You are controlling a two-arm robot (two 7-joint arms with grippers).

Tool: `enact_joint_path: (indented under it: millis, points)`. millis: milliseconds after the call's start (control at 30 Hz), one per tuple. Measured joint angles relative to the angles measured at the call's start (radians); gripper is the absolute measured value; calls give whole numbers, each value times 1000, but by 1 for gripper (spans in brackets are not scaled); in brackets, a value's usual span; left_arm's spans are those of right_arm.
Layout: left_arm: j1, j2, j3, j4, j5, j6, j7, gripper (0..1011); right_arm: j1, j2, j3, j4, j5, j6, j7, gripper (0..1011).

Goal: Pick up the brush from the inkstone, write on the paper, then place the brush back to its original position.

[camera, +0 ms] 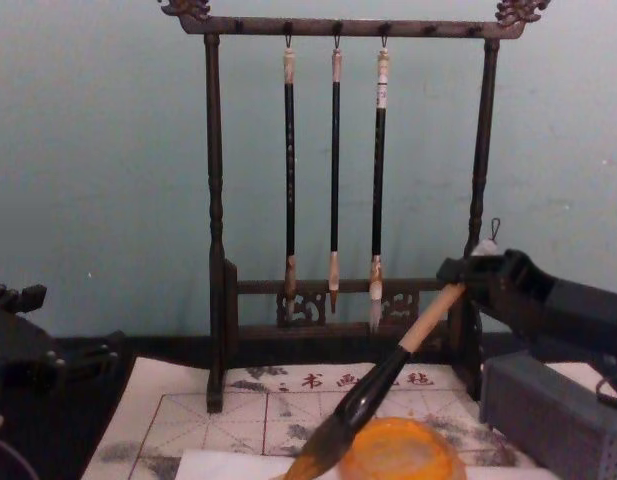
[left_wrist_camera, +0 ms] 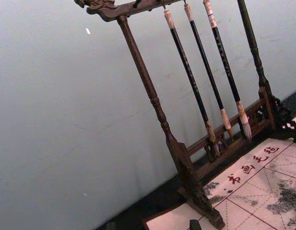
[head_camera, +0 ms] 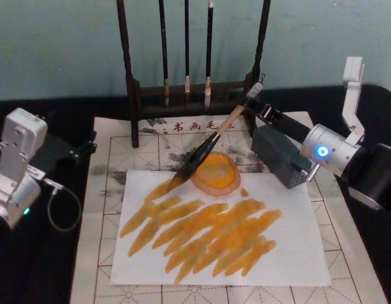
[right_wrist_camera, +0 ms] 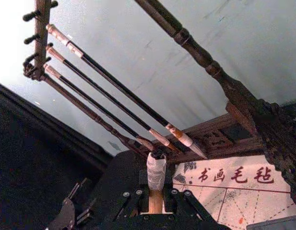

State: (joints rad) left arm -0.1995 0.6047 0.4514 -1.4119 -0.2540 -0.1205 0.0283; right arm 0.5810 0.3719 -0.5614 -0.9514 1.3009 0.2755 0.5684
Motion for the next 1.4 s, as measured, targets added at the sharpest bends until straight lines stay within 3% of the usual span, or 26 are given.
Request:
enact_joint_path:
  millis: [733, 1400]
  points:
    - [0, 0, 0, 0, 0, 0, 0, 1001, -1, -21, -3, 10, -88, -36, 21, 182]
    - [0, 0, 0, 0, 0, 0, 0, 1001, -12, -29, 38, 7, -145, -70, 27, 182]
